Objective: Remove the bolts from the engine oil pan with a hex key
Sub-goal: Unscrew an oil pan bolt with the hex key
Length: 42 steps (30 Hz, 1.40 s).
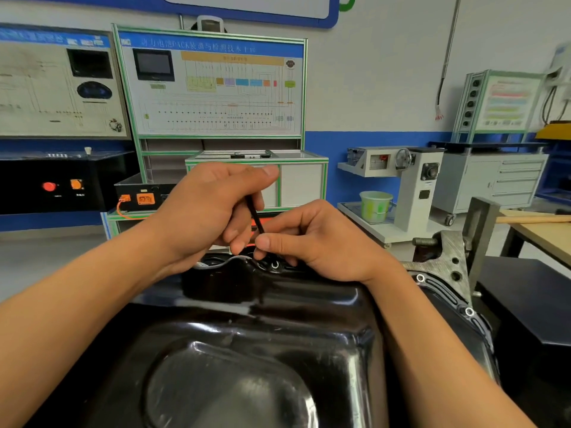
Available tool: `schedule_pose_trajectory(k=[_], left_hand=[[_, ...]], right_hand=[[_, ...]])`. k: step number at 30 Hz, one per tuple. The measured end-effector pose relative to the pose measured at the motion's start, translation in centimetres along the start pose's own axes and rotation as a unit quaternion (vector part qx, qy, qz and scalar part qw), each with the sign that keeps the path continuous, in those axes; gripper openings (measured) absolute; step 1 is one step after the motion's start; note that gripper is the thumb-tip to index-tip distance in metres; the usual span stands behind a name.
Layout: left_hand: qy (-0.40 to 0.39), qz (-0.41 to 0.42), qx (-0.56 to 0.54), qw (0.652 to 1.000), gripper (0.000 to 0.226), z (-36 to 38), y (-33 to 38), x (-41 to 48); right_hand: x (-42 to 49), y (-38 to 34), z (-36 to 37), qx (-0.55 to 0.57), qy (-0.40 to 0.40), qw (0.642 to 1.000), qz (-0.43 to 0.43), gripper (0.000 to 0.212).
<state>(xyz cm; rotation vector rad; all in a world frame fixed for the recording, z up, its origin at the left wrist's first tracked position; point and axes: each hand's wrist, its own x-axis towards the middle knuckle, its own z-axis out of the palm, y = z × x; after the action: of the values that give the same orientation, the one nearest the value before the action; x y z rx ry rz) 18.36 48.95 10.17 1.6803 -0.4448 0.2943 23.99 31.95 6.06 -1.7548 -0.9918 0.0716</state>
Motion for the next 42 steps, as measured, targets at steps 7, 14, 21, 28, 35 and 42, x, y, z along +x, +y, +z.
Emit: schedule_pose_trajectory(k=[7, 14, 21, 28, 35, 42], left_hand=[[-0.076, -0.074, -0.102, 0.989, 0.04, -1.1, 0.4, 0.0], [-0.224, -0.096, -0.206, 0.948, 0.03, -1.8, 0.5, -0.4], [-0.125, -0.002, -0.025, 0.992, 0.037, -0.8, 0.0, -0.4], [0.001, 0.031, 0.012, 0.999, 0.059, 0.0, 0.0, -0.2], [-0.002, -0.016, -0.034, 0.999, 0.04, -0.1, 0.0, -0.1], [-0.057, 0.018, 0.013, 0.998, 0.045, -0.2, 0.1, -0.6]], right_hand=[[-0.1, 0.2, -0.1, 0.012, 0.014, 1.0, -0.006, 0.023], [-0.3, 0.2, -0.3, -0.018, 0.035, 0.998, -0.039, 0.015], [-0.4, -0.6, 0.1, 0.009, 0.013, 1.0, -0.025, 0.015], [-0.2, -0.6, 0.1, 0.001, -0.006, 1.0, 0.003, 0.019], [-0.2, -0.5, 0.2, 0.002, -0.003, 1.0, 0.005, 0.021], [-0.3, -0.6, 0.2, -0.004, 0.004, 1.0, 0.005, 0.023]])
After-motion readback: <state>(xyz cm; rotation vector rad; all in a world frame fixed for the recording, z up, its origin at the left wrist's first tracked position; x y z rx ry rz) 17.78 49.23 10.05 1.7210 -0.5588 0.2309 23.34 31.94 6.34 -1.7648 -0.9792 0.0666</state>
